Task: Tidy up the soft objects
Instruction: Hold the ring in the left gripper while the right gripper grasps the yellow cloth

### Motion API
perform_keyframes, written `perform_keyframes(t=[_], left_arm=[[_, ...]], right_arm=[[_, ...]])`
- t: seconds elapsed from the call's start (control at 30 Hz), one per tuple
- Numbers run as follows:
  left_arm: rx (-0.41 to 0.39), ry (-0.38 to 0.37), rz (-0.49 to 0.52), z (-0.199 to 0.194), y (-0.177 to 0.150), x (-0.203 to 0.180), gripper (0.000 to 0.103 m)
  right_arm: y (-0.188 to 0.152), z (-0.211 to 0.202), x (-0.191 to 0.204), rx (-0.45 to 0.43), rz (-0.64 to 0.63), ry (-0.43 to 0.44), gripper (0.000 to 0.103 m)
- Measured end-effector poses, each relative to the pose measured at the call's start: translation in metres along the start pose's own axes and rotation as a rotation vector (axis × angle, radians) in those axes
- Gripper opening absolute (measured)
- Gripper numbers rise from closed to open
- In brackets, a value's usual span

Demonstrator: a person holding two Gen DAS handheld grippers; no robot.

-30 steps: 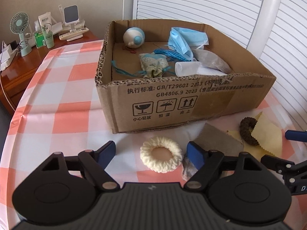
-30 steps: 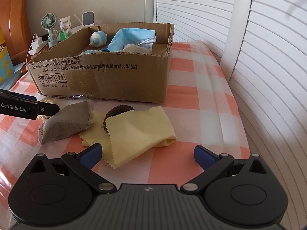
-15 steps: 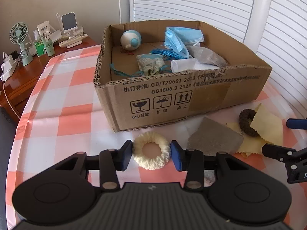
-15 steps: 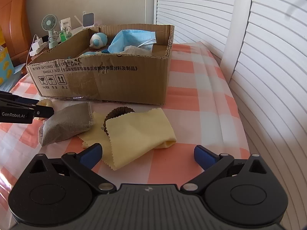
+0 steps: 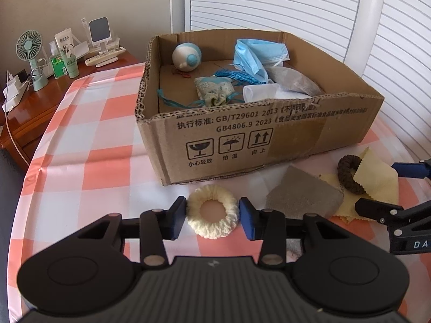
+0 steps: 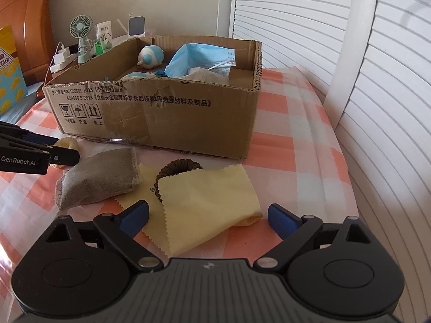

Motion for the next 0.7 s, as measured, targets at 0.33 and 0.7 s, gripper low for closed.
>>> perform_keyframes(t=[0.33,0.7], left_arm=[[-0.005,-0.004,0.009,0.000,-0.001,0.000,0.042],[-0.013,-0.008,0.010,-0.001,-0.002,0.000,0.041]], right_arm=[[-0.002,-0.010,0.005,-0.004,-0.037,0.001,0.069],[0.001,-0.012,0.008,0.010,-0.036,0.018,0.027]])
Point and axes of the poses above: each gripper's, at about its wrist camera, not at the fingertips, and z roughly the way its jaws point, x to its left, y to its top, the point moved 4 cm from there along z, roughly the way its jaws point, and after that the axes turned 10 degrees about z, right-handed, at the moved point
